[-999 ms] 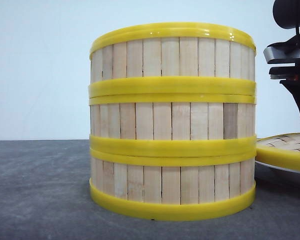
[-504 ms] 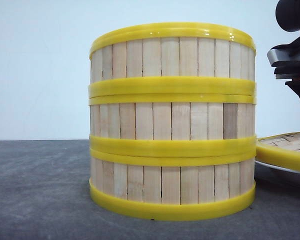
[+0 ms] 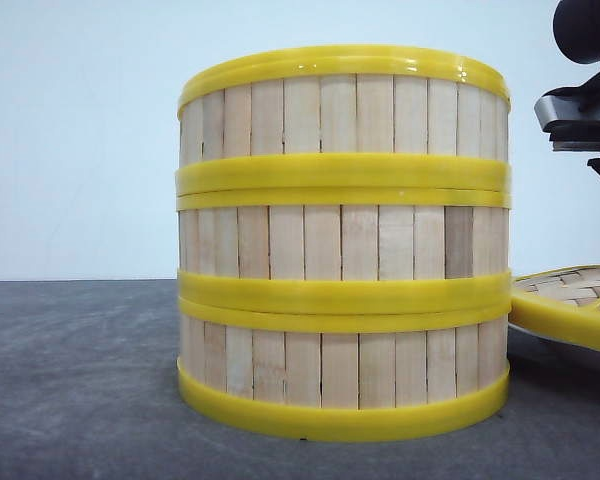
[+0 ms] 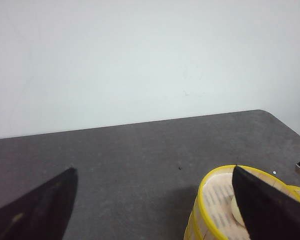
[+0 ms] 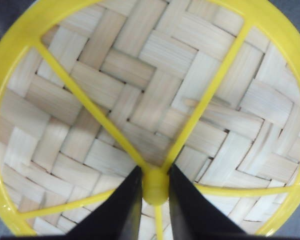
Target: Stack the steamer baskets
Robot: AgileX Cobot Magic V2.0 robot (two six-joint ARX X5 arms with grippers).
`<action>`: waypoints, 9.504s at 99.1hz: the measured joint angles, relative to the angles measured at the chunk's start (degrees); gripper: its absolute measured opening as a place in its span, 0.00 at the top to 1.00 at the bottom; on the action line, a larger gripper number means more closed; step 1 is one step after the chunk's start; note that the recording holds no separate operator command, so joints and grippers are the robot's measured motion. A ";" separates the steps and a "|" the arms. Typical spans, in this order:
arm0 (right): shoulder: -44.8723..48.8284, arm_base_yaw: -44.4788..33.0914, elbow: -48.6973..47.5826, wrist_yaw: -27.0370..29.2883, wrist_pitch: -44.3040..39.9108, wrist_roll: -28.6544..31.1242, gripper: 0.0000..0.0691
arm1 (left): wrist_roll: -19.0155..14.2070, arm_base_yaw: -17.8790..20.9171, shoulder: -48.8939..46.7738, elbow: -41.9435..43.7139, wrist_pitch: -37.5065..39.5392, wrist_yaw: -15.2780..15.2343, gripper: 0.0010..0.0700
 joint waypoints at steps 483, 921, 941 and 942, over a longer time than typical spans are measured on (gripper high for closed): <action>-69.05 30.34 -33.03 31.08 54.51 -19.74 0.98 | 0.11 0.00 -37.05 -42.23 19.04 -18.14 0.98; -84.59 -12.15 -63.45 -3.72 61.88 -6.69 0.98 | -5.07 31.41 -44.87 -98.09 57.75 17.62 0.97; -84.59 -12.15 -63.45 -3.72 61.88 -6.69 0.98 | -3.15 31.54 -44.98 -98.09 59.14 12.52 0.97; -84.59 -12.15 -63.45 -3.72 61.88 -6.69 0.98 | -3.13 31.54 -44.98 -98.09 59.39 12.33 0.97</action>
